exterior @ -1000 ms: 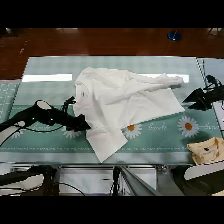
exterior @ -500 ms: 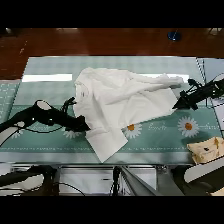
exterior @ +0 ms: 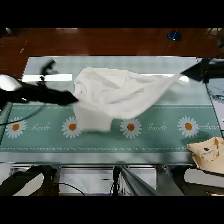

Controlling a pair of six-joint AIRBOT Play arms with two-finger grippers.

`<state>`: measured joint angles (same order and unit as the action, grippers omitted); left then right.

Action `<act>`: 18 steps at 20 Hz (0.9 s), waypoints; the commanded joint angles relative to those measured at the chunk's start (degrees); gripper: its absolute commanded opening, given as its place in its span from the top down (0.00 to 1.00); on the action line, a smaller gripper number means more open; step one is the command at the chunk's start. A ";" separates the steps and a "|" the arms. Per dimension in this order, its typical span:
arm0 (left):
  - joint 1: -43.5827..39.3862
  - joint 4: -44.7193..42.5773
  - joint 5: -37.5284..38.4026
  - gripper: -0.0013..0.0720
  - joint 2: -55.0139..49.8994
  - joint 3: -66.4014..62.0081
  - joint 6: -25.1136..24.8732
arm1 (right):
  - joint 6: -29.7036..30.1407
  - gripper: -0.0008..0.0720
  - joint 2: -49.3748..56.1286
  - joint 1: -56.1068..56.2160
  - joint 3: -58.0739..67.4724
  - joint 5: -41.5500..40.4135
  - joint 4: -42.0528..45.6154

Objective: Fold the shirts.

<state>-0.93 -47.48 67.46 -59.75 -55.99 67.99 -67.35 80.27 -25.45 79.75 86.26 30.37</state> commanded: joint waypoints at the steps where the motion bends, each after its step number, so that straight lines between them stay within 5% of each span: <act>1: 6.32 -6.62 1.57 0.95 13.55 -17.49 3.19 | 1.73 0.96 -15.47 -0.42 2.73 -3.78 -15.32; 4: 11.93 -7.21 1.68 0.95 20.65 -32.70 3.21 | 1.33 0.96 -25.51 -0.44 12.50 -10.36 -13.07; 8: 13.53 -7.72 2.27 0.95 26.43 -43.54 3.26 | -7.98 0.96 -31.85 -0.44 30.16 -13.94 4.37; 11: 13.53 -11.47 5.42 0.95 29.68 -47.25 6.62 | -13.66 0.96 -34.25 -0.44 39.82 -10.56 15.98; 18: 13.53 -19.37 12.70 0.95 35.91 -51.28 12.15 | -20.39 0.96 -38.66 -0.44 41.07 3.91 20.52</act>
<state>12.51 -62.50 76.38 -25.98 -105.16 77.52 -84.27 42.92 -25.85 119.70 83.00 46.87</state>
